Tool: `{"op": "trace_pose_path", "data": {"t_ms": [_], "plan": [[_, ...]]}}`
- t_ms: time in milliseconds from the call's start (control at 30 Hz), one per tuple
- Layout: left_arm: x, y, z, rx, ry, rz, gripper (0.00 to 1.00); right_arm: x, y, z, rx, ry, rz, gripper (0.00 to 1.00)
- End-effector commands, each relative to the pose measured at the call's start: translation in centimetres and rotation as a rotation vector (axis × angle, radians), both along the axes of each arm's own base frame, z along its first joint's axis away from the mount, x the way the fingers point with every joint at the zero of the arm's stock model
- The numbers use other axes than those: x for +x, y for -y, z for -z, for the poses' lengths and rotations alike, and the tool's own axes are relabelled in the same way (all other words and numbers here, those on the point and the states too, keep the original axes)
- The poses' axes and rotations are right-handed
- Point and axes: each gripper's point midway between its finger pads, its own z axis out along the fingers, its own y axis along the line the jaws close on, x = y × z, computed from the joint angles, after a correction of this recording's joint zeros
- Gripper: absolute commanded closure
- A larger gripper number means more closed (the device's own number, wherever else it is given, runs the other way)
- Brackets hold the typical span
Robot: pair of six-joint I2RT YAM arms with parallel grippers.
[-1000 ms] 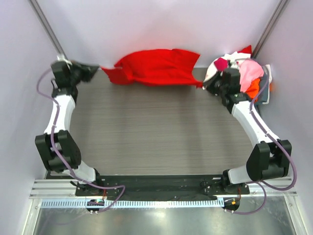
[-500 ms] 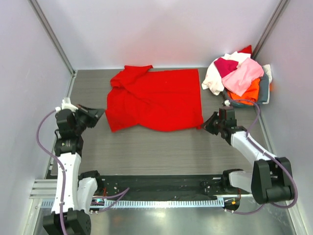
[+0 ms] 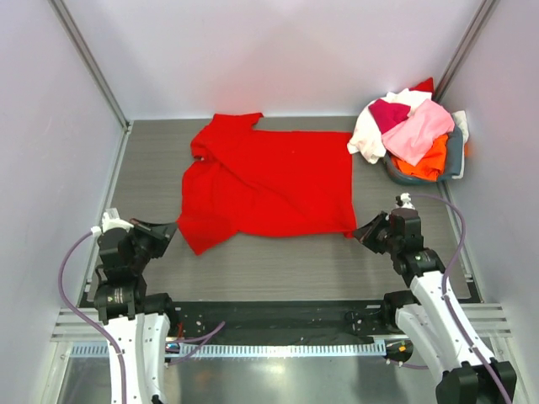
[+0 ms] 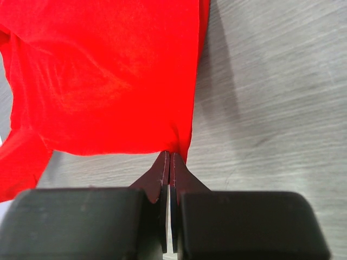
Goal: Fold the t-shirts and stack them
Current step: Flatten the tshirt out
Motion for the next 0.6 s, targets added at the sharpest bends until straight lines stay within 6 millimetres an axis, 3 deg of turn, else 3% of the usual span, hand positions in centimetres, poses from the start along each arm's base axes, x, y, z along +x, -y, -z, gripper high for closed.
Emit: {"op": "trace_pose_path", "data": {"t_ms": [0, 167, 233, 367, 400, 567], "plan": [[-1.1, 0.0, 1.1, 0.008, -0.072, -0.003, 1.00, -1.3, 0.3, 0.6, -0.011, -0.037, 0.003, 0.99], [-1.1, 0.0, 0.2, 0.009, -0.067, -0.001, 1.00, -1.5, 0.3, 1.1, -0.015, -0.061, -0.004, 0.99], [-1.4, -0.9, -1.1, 0.050, -0.066, -0.042, 0.99, -1.3, 0.3, 1.2, -0.023, -0.077, -0.008, 0.99], [-3.8, -3.2, -2.8, 0.176, -0.131, -0.145, 0.99, -1.1, 0.1, 1.4, -0.030, -0.098, -0.026, 0.99], [-4.4, -4.1, -4.2, 0.208, -0.110, -0.191, 0.99, -0.9, 0.1, 1.2, -0.035, -0.097, -0.030, 0.99], [-5.7, -5.1, -4.4, 0.233, -0.144, -0.253, 1.00, -0.7, 0.0, 1.6, -0.044, -0.127, -0.055, 0.99]]}}
